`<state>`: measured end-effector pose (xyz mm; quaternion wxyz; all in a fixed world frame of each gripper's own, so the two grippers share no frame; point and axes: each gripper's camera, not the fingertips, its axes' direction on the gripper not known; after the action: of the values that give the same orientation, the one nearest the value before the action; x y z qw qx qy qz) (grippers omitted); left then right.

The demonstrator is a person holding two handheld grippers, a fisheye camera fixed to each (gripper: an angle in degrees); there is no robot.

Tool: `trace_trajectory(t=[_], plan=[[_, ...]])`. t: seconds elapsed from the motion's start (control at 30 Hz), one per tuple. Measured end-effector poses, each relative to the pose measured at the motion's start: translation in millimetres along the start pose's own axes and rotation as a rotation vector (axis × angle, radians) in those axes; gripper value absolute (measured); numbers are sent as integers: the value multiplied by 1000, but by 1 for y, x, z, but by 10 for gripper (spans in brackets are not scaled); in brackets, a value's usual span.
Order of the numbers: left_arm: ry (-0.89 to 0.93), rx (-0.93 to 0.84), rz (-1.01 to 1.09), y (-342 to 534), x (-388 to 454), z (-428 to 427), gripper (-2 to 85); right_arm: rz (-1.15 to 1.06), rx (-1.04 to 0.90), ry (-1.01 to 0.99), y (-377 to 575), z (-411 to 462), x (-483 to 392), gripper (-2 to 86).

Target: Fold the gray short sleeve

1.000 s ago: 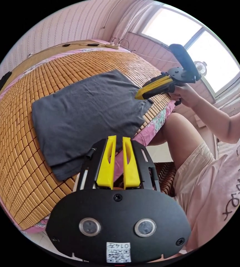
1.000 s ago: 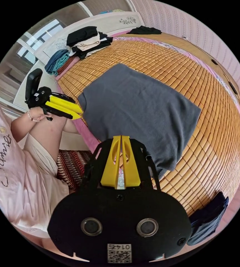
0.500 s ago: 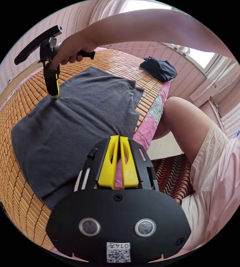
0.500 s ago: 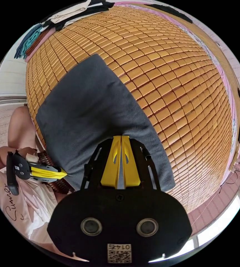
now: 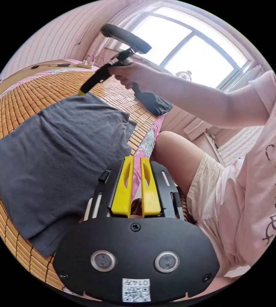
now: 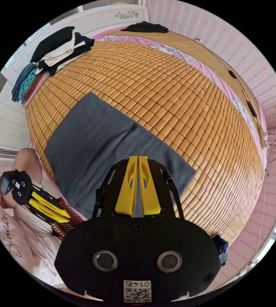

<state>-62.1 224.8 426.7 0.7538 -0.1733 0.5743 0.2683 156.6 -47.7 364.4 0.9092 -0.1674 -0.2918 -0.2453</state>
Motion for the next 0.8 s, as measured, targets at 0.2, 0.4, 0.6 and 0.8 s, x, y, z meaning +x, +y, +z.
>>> trace_trajectory(t=[0.2,0.4,0.6,0.8], plan=[[-107,72,47,-15,32,24,119,370,-3,-130,169,8,63,83],[-260,-35,120,-56,61,73,150,433,90,-302,224,11,106,22],[-314,-172,231,-110,85,139,159,399,232,-470,283,-17,144,6],[-322,-284,291,-120,123,182,100,351,289,-722,326,-36,163,7]])
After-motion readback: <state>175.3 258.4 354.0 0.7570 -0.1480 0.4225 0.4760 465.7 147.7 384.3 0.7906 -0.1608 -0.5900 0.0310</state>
